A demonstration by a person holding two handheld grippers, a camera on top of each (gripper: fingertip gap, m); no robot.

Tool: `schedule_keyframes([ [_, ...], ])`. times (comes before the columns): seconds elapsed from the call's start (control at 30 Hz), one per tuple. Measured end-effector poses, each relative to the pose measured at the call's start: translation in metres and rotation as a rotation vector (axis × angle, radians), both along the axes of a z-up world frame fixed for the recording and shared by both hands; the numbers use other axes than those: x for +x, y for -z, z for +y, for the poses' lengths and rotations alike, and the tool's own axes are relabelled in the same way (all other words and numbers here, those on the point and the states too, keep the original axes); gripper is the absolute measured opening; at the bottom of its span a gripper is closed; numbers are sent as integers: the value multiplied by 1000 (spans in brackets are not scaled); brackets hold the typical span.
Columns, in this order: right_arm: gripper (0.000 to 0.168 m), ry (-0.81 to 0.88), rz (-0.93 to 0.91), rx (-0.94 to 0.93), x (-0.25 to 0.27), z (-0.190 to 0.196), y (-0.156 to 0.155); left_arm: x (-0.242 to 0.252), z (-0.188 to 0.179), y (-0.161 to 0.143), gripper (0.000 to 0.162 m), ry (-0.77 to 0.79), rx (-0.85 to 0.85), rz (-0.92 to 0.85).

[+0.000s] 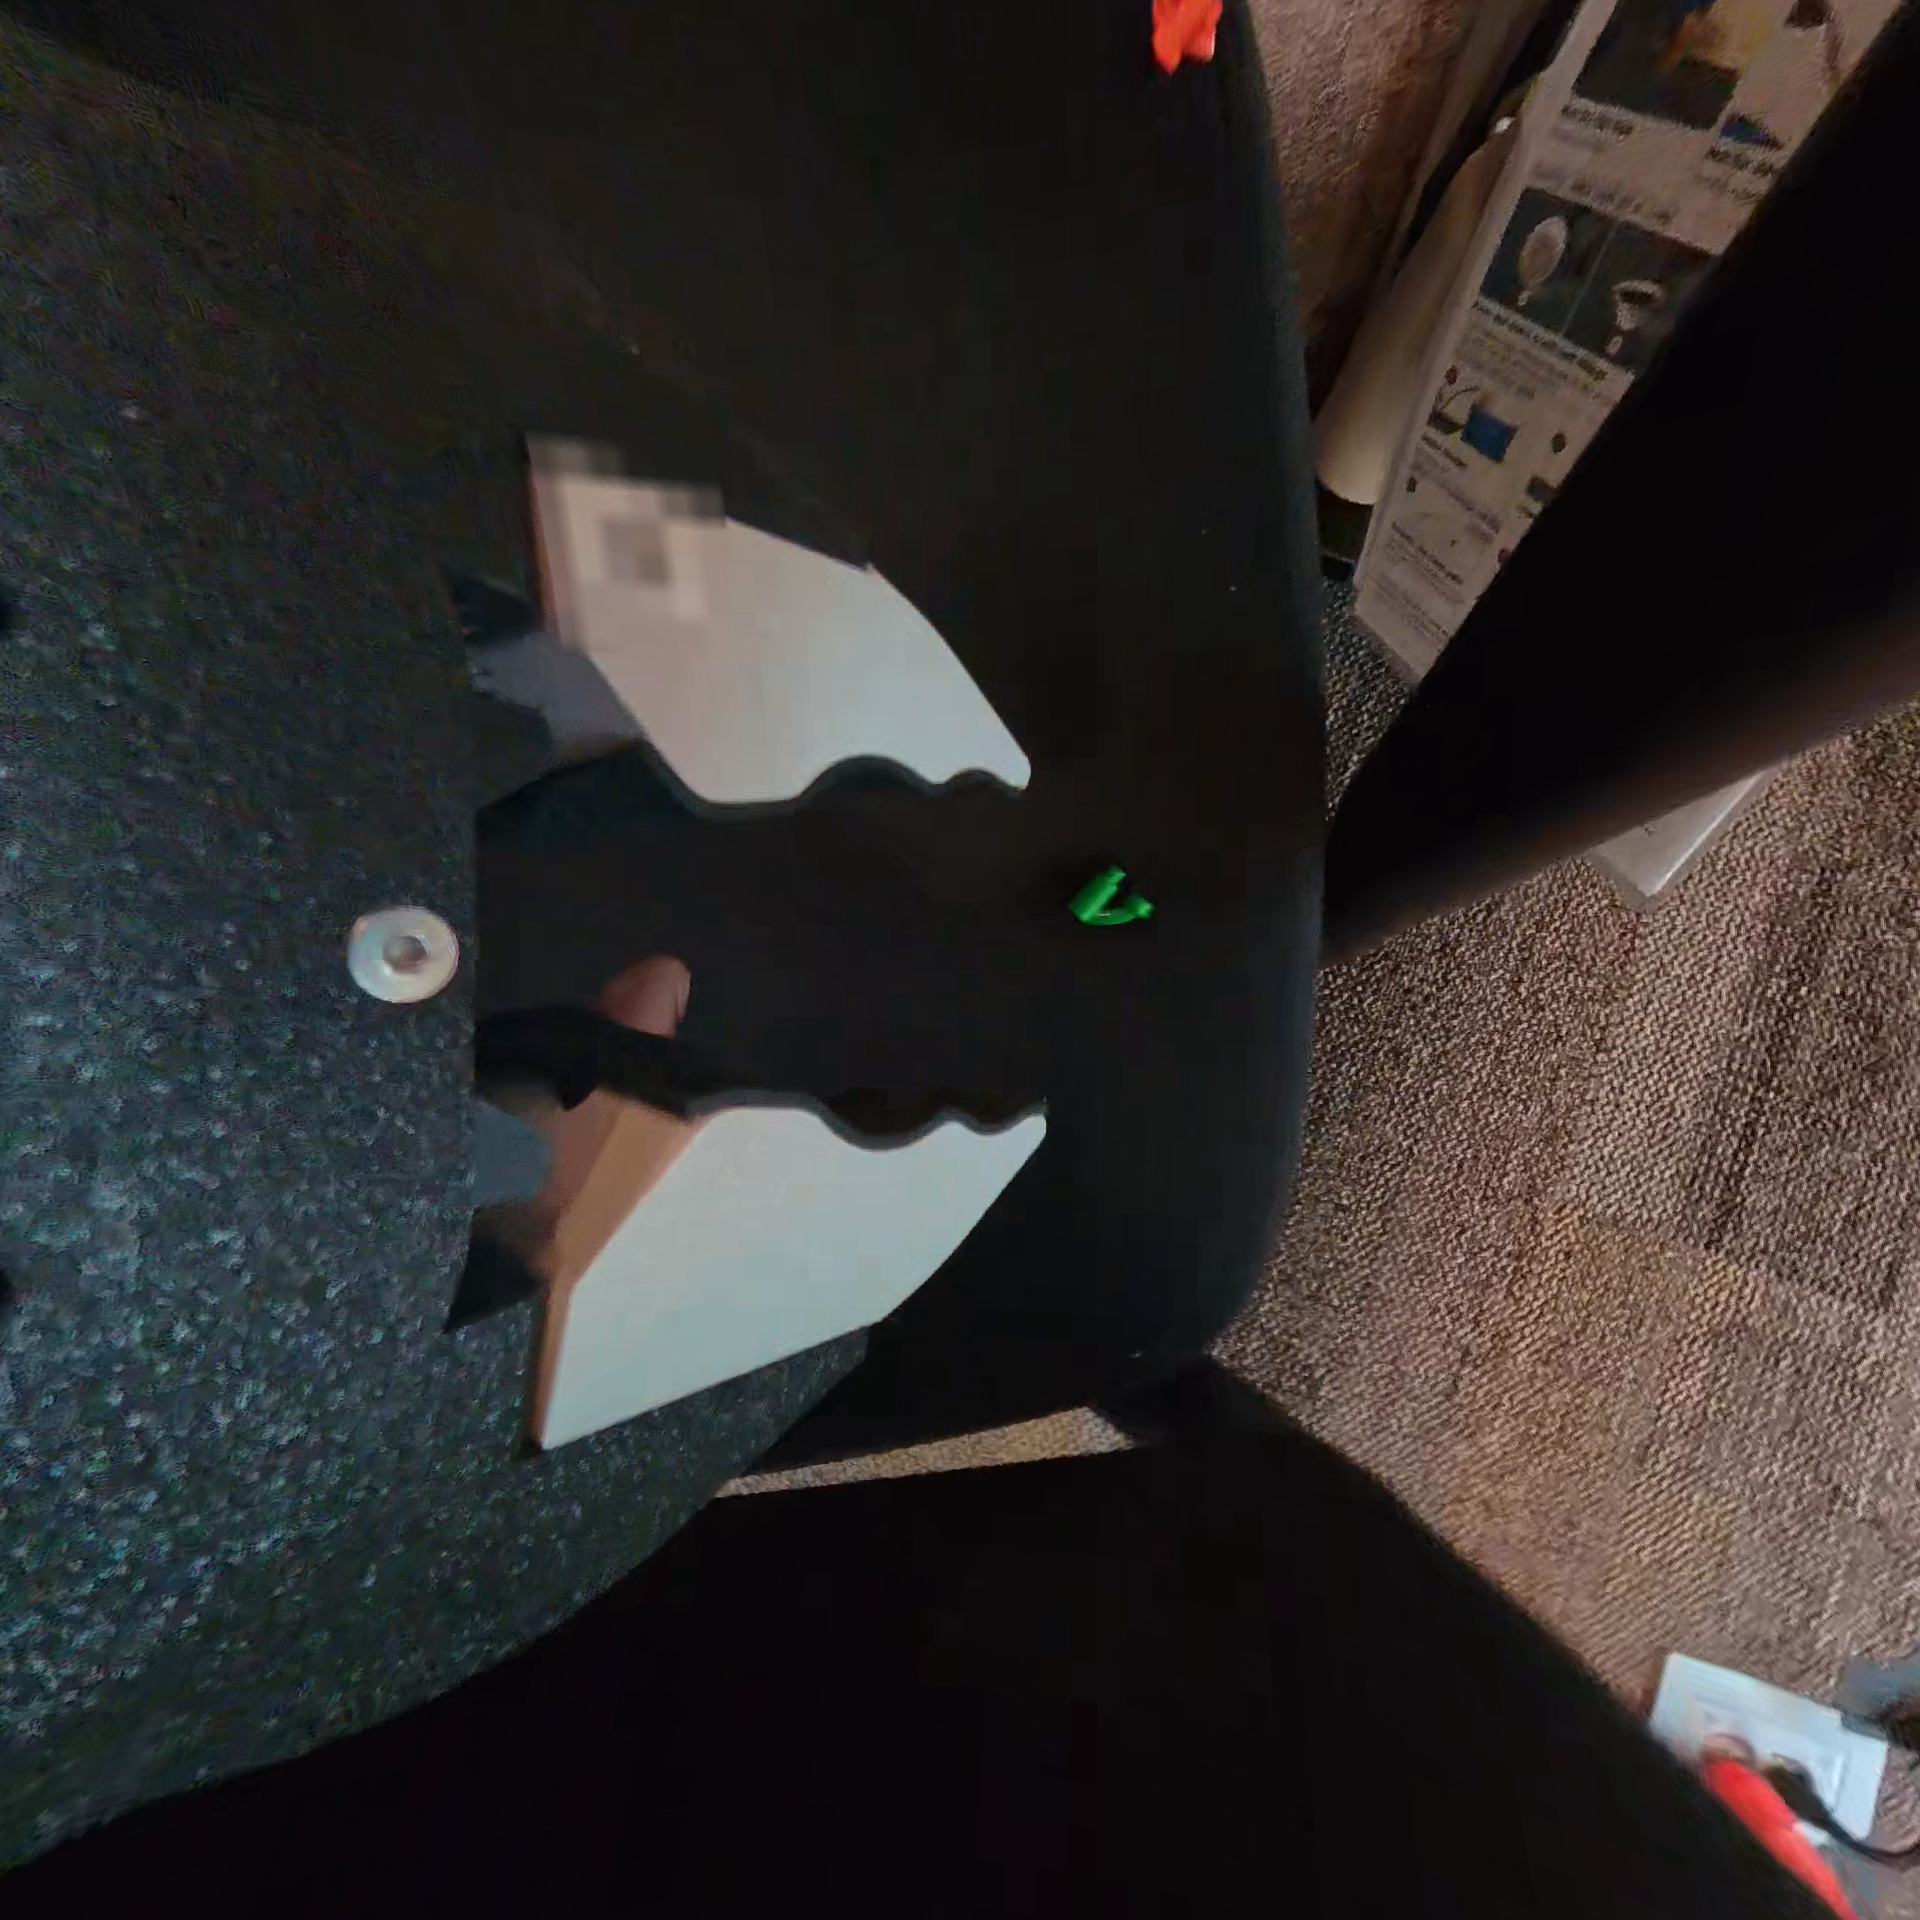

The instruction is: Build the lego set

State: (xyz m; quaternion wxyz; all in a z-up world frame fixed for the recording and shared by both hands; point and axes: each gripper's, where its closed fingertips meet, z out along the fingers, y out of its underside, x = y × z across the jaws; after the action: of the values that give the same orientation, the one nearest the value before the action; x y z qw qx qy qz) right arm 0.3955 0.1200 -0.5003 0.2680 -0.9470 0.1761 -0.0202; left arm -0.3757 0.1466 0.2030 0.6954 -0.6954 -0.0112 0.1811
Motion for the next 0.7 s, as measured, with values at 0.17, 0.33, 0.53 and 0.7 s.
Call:
schedule_keyframes([
  [0.17, 37, -44, -33, -31, 3, 26, 28, -10, 1, 10, 29, -31, -26, -54],
  [0.33, 10, 20, 26, -41, -3, 18, 29, -11, -7, 22, 29, -33, -58, -26],
  [0.53, 10, -156, 71, 146, -94, 28, -56, -18, -24, 11, 29, -57, -13, -28],
  [0.7, 10, -462, 152, 574, -246, 85, -230, -27, -40, 4, 29, -104, 46, -49],
])
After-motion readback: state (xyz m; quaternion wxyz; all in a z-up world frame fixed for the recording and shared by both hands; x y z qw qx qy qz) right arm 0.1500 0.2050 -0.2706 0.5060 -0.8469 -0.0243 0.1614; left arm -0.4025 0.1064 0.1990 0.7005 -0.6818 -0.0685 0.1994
